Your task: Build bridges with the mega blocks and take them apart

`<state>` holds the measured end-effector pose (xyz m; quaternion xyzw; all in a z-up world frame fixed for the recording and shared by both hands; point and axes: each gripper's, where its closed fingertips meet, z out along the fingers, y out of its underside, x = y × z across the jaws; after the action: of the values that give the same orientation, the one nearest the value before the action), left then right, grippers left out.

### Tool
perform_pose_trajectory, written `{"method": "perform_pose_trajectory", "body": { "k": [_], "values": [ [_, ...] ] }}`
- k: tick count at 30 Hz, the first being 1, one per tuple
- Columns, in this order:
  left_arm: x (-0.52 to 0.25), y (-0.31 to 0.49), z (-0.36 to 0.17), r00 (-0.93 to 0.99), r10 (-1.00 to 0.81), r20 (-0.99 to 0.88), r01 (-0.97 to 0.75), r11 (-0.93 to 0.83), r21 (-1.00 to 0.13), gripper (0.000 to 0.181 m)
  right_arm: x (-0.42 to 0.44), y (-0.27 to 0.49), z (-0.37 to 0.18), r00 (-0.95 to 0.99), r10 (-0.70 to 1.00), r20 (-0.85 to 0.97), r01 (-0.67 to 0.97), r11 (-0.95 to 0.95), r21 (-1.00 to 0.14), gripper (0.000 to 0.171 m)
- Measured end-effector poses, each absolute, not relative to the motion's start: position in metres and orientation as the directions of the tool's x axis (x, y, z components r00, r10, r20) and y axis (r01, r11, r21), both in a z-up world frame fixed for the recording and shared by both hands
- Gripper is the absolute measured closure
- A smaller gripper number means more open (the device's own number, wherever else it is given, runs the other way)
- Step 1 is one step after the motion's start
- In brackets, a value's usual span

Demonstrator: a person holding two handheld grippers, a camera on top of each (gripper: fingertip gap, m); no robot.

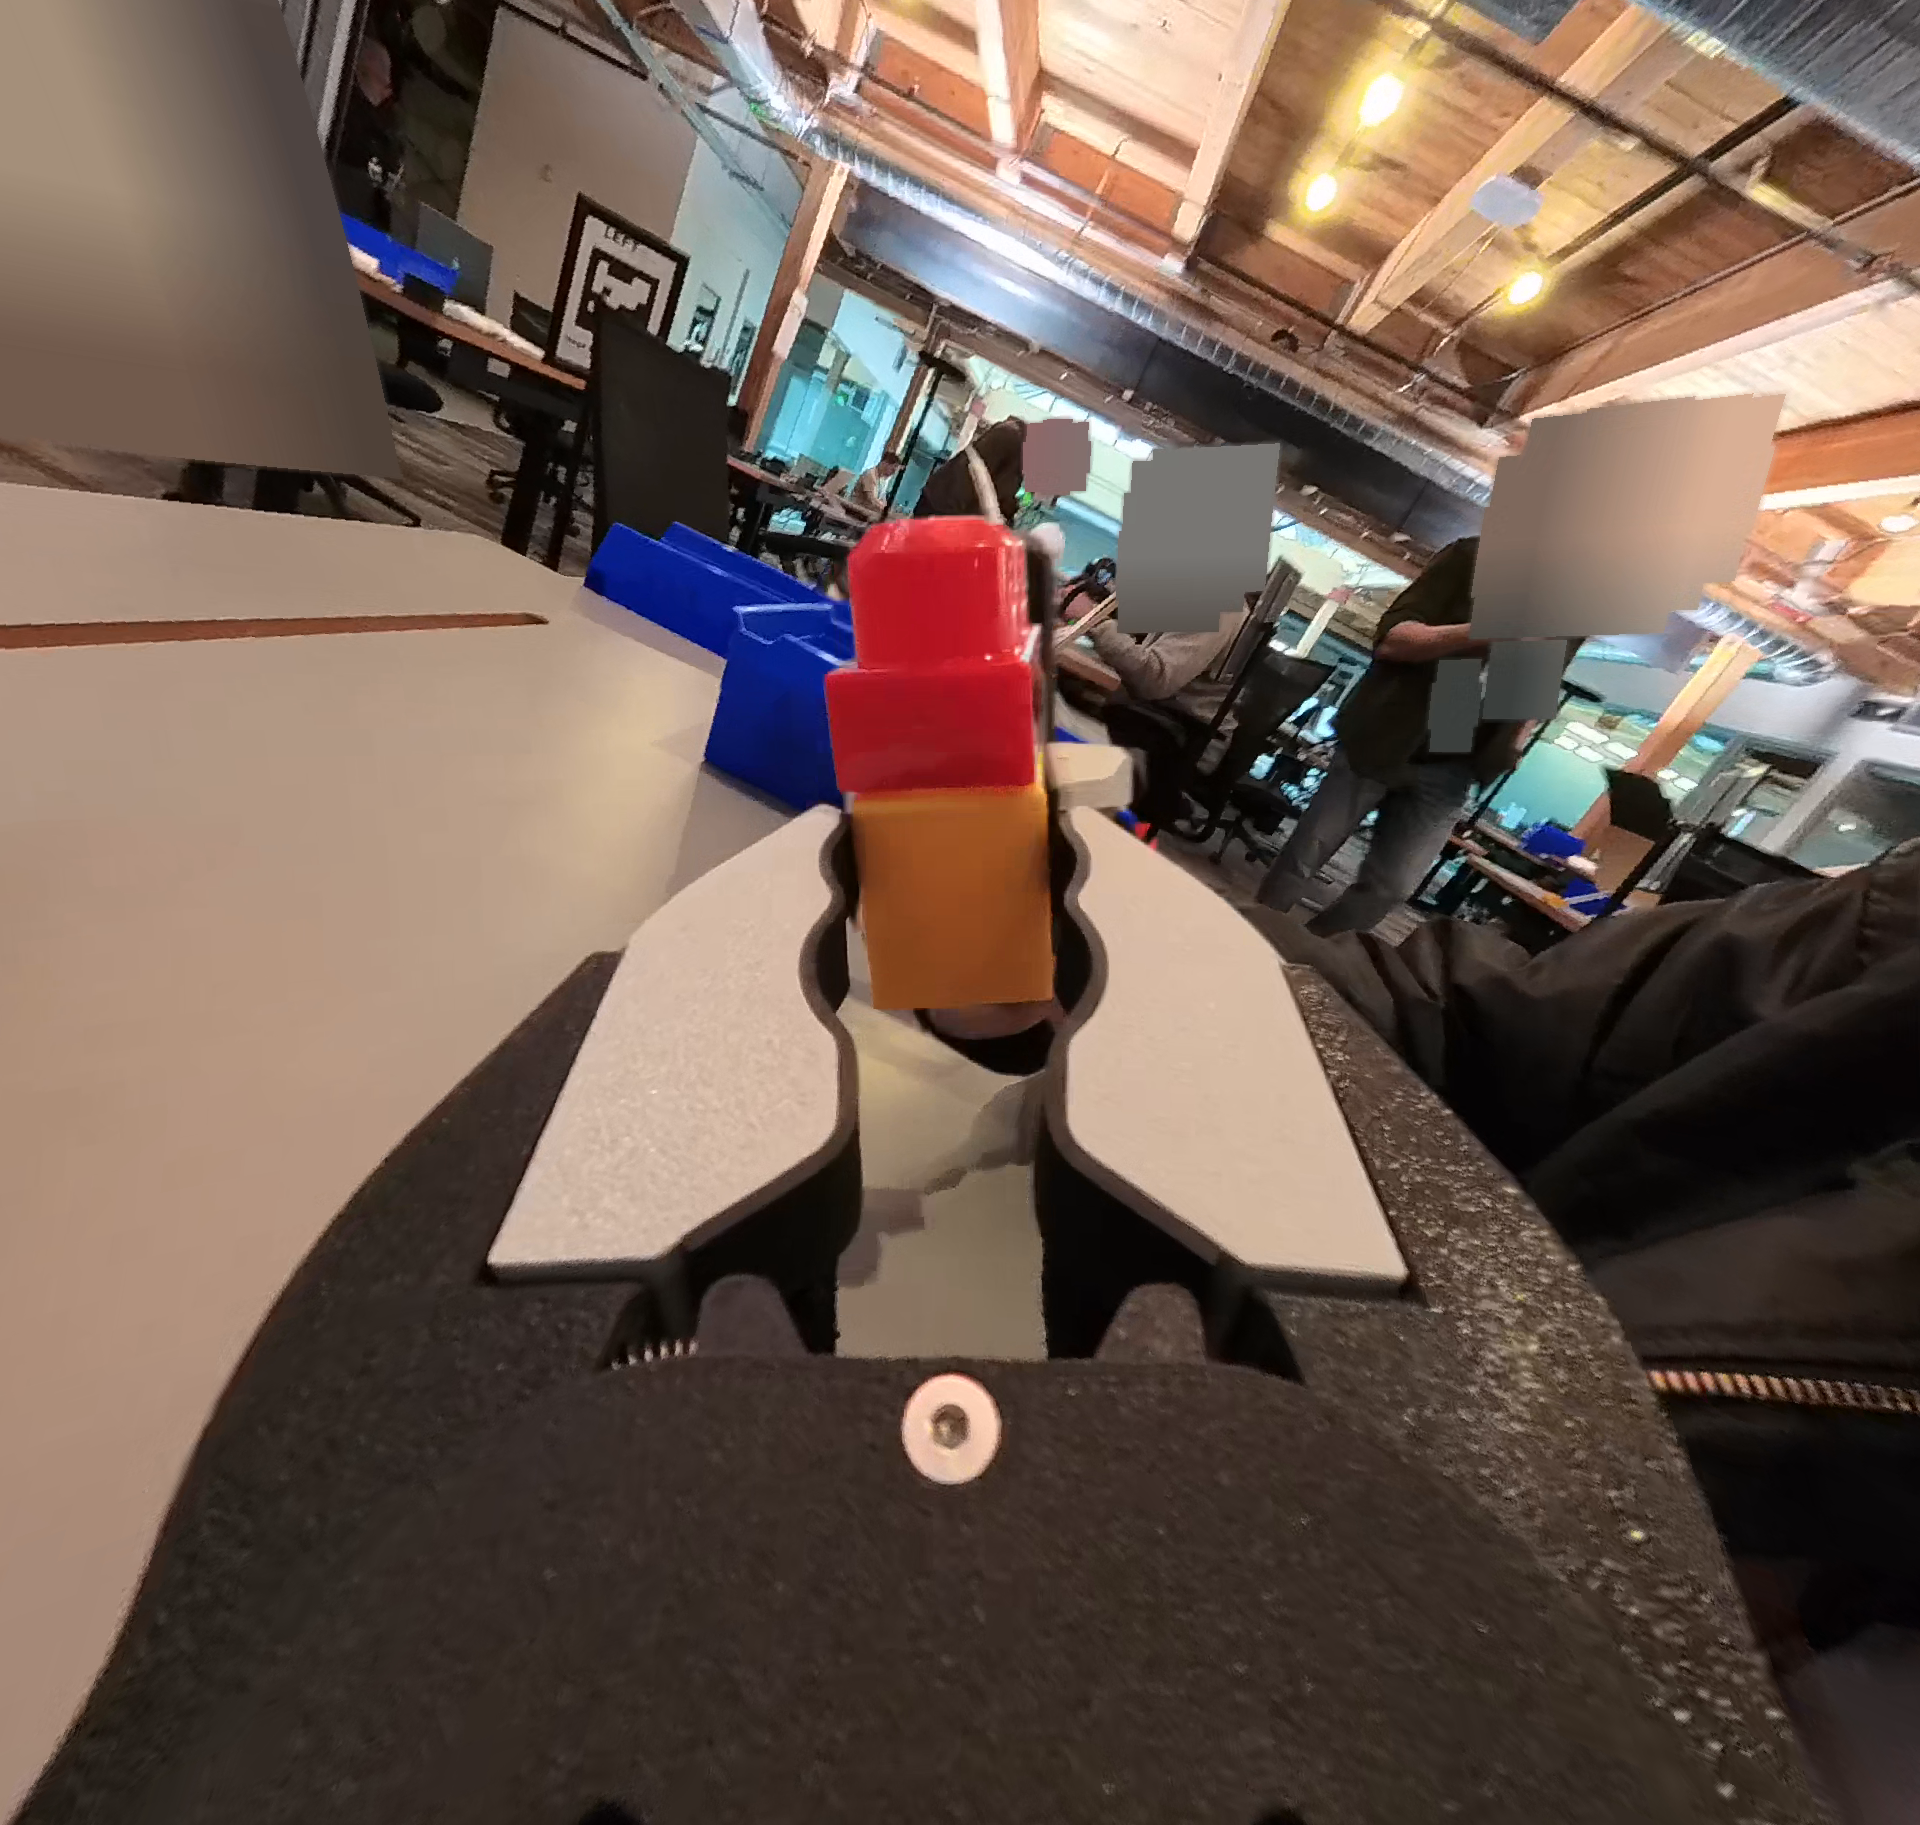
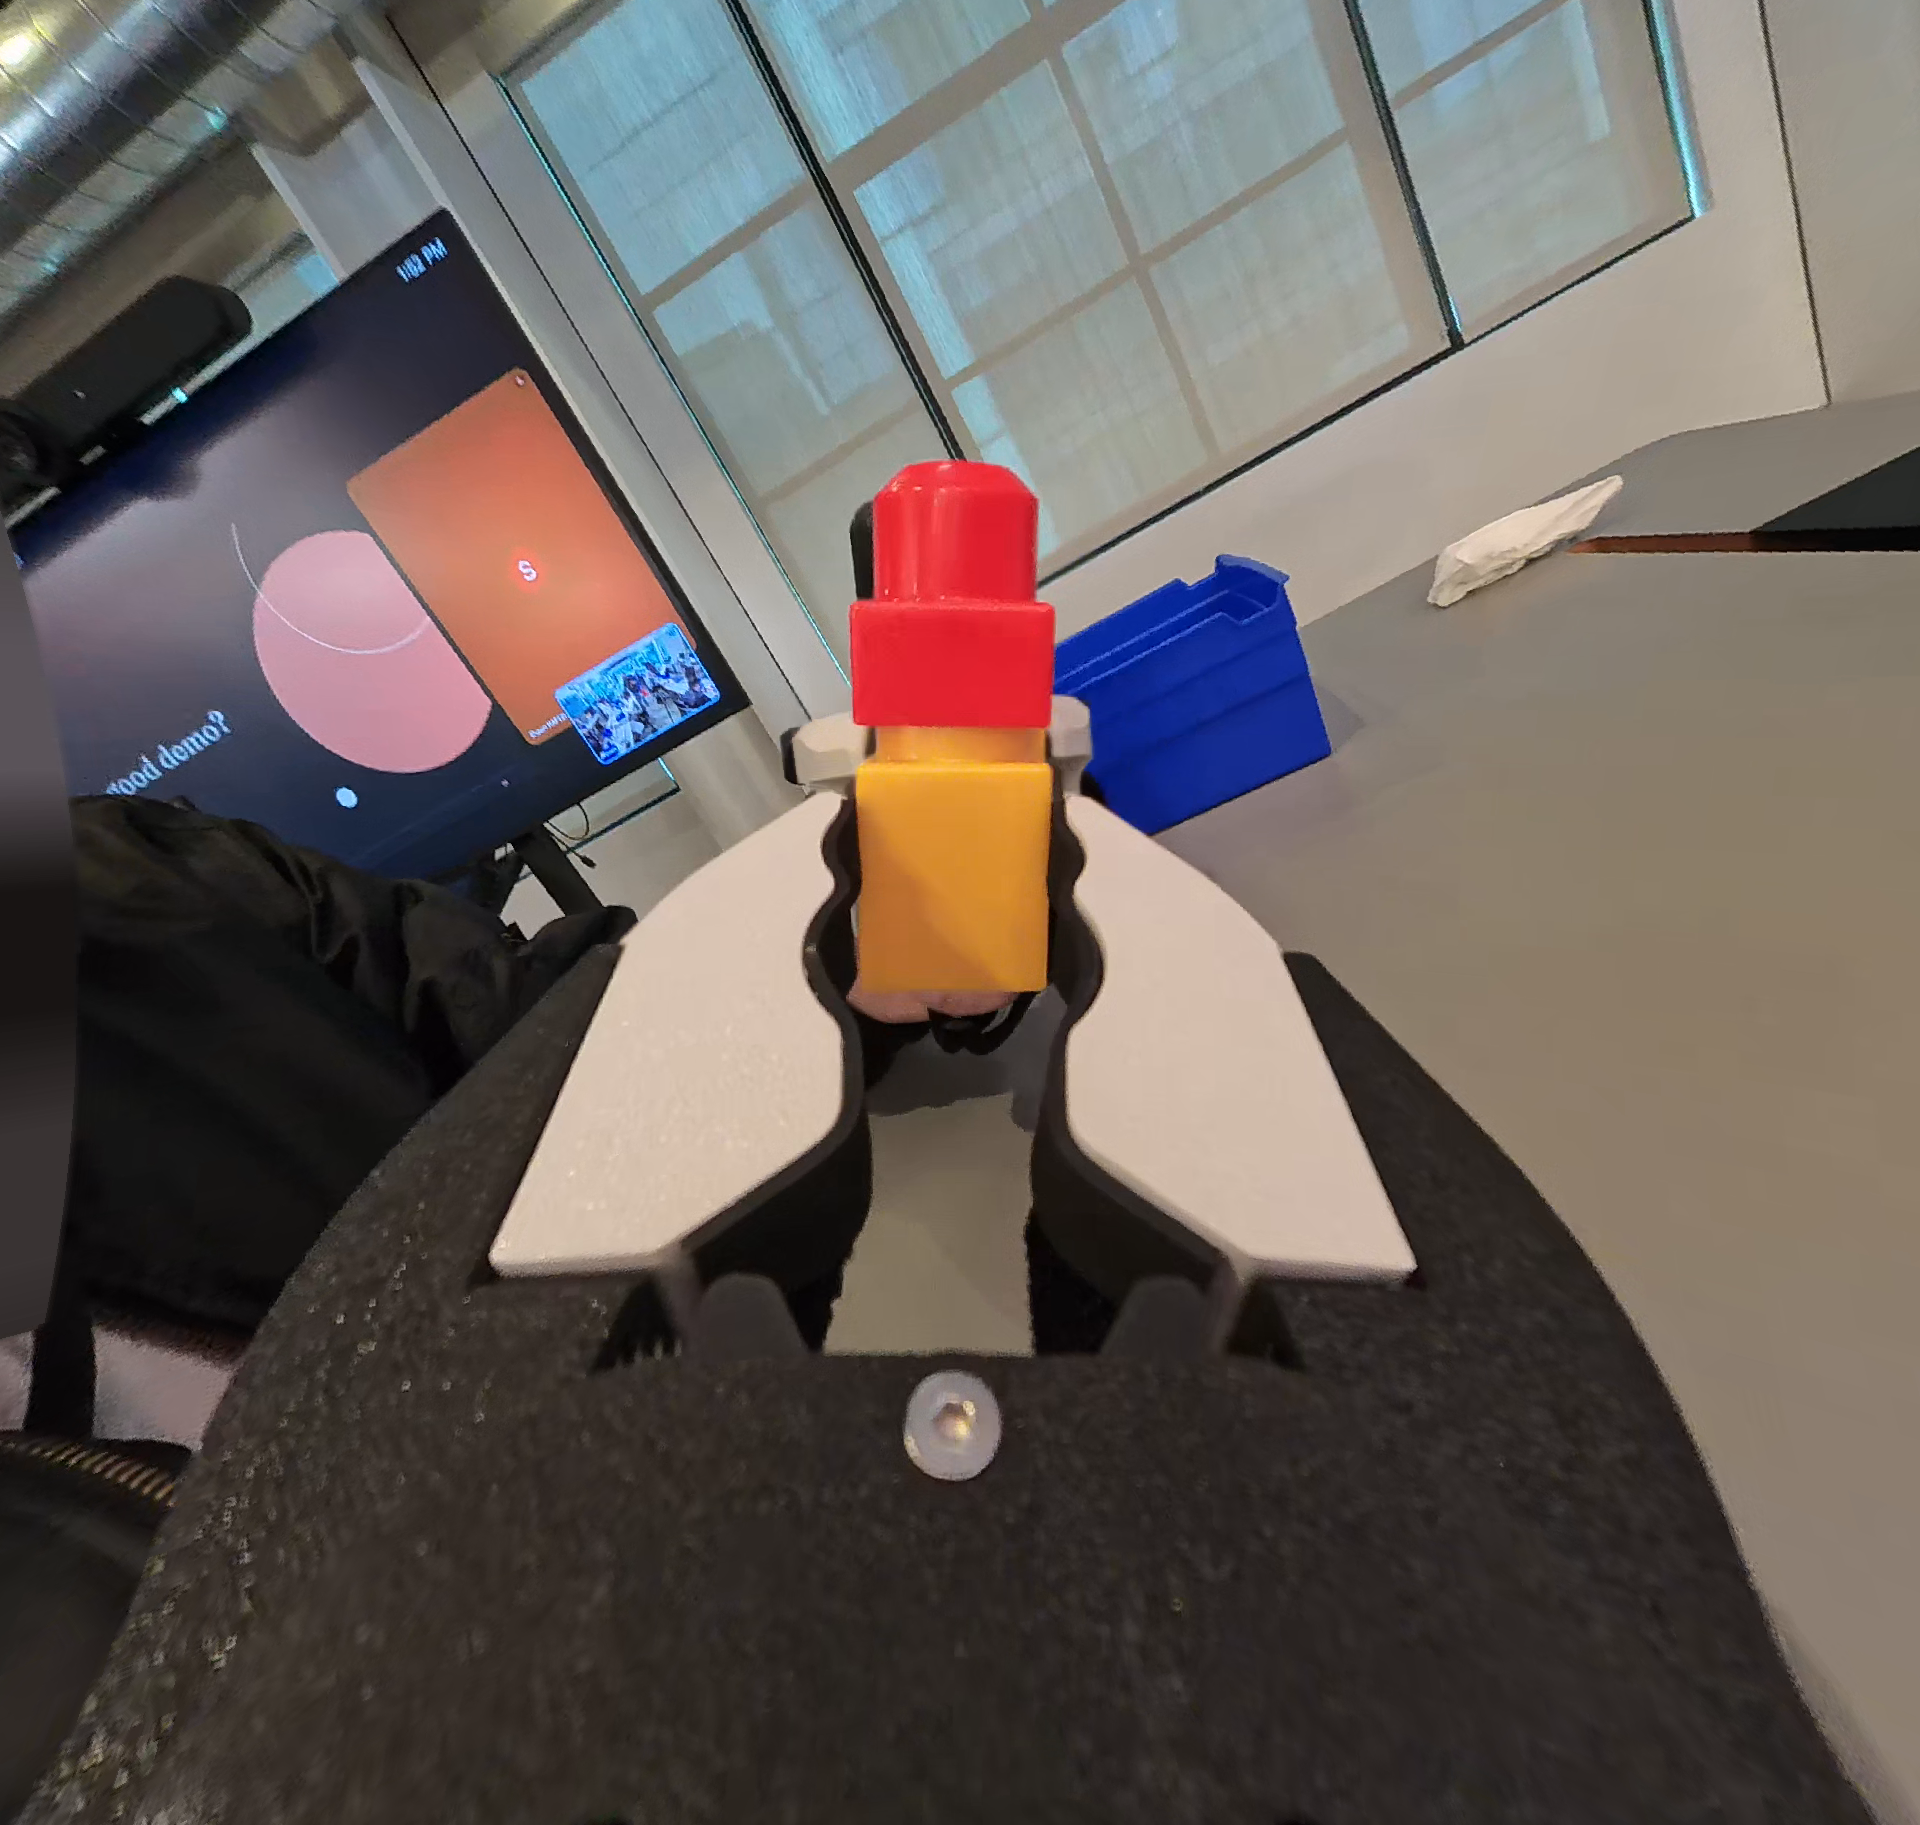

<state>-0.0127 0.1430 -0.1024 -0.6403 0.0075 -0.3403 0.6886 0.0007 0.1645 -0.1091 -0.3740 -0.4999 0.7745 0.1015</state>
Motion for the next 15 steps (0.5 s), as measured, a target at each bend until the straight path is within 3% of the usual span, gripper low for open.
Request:
{"method": "perform_pose_trajectory", "body": {
  "k": [14,15],
  "values": [
    [-0.012,0.135,-0.086,0.737,-0.53,0.419,0.489,-0.01,-0.872,0.129,0.005,0.15,-0.116,-0.736,0.522,-0.432,0.235,-0.401,-0.886,0.137],
    [-0.013,0.135,-0.086,0.735,-0.534,0.418,0.49,-0.008,-0.872,0.135,0.005,0.148,-0.118,-0.738,0.523,-0.427,0.24,-0.388,-0.89,0.137]
  ]
}}
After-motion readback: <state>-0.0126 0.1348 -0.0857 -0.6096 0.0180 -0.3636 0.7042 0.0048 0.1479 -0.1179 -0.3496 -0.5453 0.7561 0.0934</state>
